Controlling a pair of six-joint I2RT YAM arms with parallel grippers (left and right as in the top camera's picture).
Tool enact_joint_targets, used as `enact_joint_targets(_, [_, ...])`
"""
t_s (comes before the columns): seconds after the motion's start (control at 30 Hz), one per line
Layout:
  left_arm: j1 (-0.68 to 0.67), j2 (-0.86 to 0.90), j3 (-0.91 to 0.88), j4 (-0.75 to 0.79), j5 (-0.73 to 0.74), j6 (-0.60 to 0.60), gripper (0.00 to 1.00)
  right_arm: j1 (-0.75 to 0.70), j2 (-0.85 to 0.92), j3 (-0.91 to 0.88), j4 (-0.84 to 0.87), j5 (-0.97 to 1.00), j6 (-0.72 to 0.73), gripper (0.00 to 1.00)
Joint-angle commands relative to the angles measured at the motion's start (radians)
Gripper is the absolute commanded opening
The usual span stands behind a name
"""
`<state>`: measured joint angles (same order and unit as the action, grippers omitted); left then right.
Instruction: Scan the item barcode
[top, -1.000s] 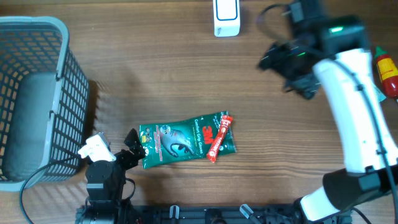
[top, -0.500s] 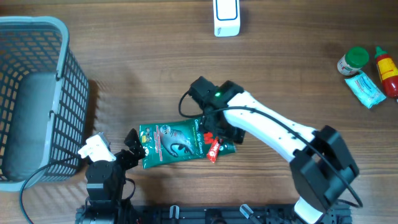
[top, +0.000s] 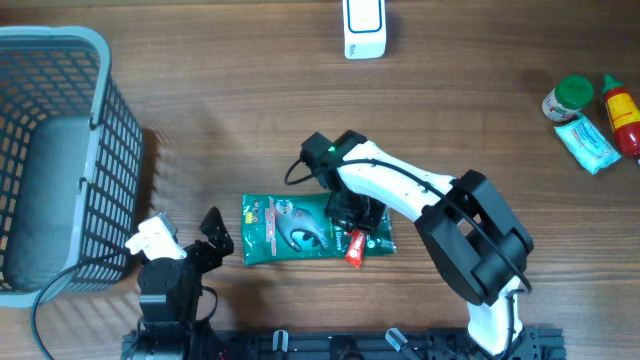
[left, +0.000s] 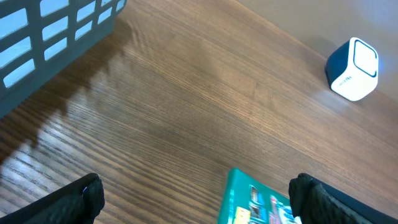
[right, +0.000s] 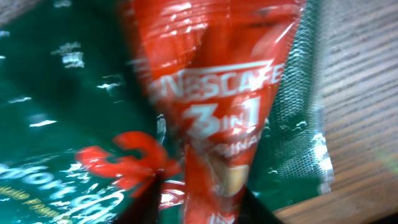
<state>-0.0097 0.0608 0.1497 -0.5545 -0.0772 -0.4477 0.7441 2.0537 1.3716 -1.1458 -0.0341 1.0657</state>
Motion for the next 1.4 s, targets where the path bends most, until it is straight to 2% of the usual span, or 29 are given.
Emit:
enact_joint_targets(0.0, [0.006, -0.005, 0.000, -0.003, 0.009, -0.005, 1.00, -0.009, 0.034, 0.002, -0.001, 0.001, -0.090, 0.04])
enact_joint_targets(0.13, [0.006, -0.005, 0.000, -0.003, 0.009, -0.005, 1.00, -0.039, 0.024, 0.076, 0.013, -0.001, -0.273, 0.04])
enact_joint_targets(0.27, [0.006, -0.005, 0.000, -0.003, 0.009, -0.005, 1.00, -0.069, 0.024, 0.196, 0.106, -0.006, -0.673, 0.04])
enact_joint_targets(0.37, [0.006, -0.005, 0.000, -0.003, 0.009, -0.005, 1.00, -0.067, 0.024, 0.197, 0.105, -0.049, -0.857, 0.04])
enact_joint_targets(0.47, [0.006, -0.005, 0.000, -0.003, 0.009, -0.005, 1.00, -0.063, 0.024, 0.197, 0.088, -0.054, -0.908, 0.05])
enact_joint_targets(0.57, [0.006, -0.005, 0.000, -0.003, 0.009, -0.005, 1.00, -0.042, 0.024, 0.197, 0.050, -0.072, -1.032, 0.04])
enact_joint_targets(0.67, [0.006, -0.005, 0.000, -0.003, 0.009, -0.005, 1.00, -0.041, 0.024, 0.197, 0.023, -0.333, -1.176, 0.04])
enact_joint_targets(0.77, [0.006, -0.005, 0.000, -0.003, 0.009, -0.005, 1.00, -0.064, 0.024, 0.197, -0.042, -0.803, -1.466, 0.04])
enact_joint_targets(0.9, [0.006, -0.005, 0.000, -0.003, 0.009, -0.005, 1.00, -0.075, 0.024, 0.197, -0.068, -1.096, -1.678, 0.04])
enact_joint_targets(1.07, [0.006, -0.005, 0.000, -0.003, 0.009, -0.005, 1.00, -0.075, 0.024, 0.197, -0.068, -1.258, -1.804, 0.04])
enact_joint_targets(1.2, [0.006, -0.005, 0.000, -0.003, 0.009, -0.005, 1.00, -0.075, 0.024, 0.197, -0.060, -1.371, -1.984, 0.04])
enact_joint_targets(1.23, [0.006, -0.005, 0.000, -0.003, 0.009, -0.005, 1.00, -0.075, 0.024, 0.197, -0.049, -1.373, -1.979, 0.04])
enact_joint_targets(1.3, [0.006, -0.005, 0.000, -0.003, 0.009, -0.005, 1.00, -0.075, 0.024, 0.197, -0.027, -1.226, -1.894, 0.04])
enact_joint_targets(1.37, [0.006, -0.005, 0.000, -0.003, 0.009, -0.005, 1.00, -0.074, 0.024, 0.173, 0.029, -0.813, -1.527, 0.04])
